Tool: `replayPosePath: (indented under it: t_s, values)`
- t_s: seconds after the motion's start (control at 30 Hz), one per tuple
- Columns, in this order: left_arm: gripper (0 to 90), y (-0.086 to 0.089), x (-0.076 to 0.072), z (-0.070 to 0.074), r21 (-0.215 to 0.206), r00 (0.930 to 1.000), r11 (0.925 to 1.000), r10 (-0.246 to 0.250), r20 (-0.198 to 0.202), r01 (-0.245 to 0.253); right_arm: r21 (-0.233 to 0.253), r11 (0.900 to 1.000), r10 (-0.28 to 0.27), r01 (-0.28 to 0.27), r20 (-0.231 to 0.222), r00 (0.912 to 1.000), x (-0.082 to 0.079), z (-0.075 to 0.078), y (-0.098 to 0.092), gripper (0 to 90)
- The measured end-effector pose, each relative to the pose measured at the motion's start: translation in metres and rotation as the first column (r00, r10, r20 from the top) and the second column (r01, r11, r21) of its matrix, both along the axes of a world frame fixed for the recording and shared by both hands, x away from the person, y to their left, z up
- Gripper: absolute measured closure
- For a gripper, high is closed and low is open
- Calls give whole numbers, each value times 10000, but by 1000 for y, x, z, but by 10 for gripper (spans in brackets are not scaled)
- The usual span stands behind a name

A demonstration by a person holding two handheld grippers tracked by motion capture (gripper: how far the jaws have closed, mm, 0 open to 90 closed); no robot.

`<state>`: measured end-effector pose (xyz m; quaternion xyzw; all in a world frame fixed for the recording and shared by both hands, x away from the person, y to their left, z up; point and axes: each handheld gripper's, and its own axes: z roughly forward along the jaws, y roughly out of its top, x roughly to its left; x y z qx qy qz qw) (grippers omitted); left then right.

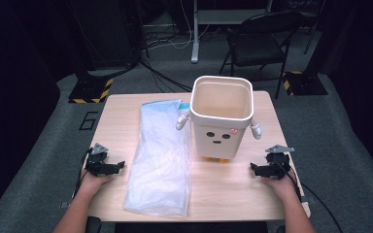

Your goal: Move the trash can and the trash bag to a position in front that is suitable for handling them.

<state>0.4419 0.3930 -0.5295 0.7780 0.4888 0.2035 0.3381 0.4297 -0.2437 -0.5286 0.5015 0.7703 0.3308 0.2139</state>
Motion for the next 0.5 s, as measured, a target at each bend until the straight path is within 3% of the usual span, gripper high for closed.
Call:
replayPosePath:
  t_s: [0.27, 0.4, 0.5]
  values:
    - [236, -2, 0, 8, 185, 9977, 9981, 586, -330, -580, 70, 9999, -72, 72, -32, 10000, -1, 0, 0, 31]
    - [325, -7, -1, 11, -204, 9982, 9992, 340, -493, -350, -23, 9999, 101, -101, 49, 9999, -3, 0, -1, 38]
    - [338, -12, -1, 14, -413, 9979, 9986, 317, -560, -341, 51, 10000, 38, -38, -55, 10000, -5, 0, -1, 41]
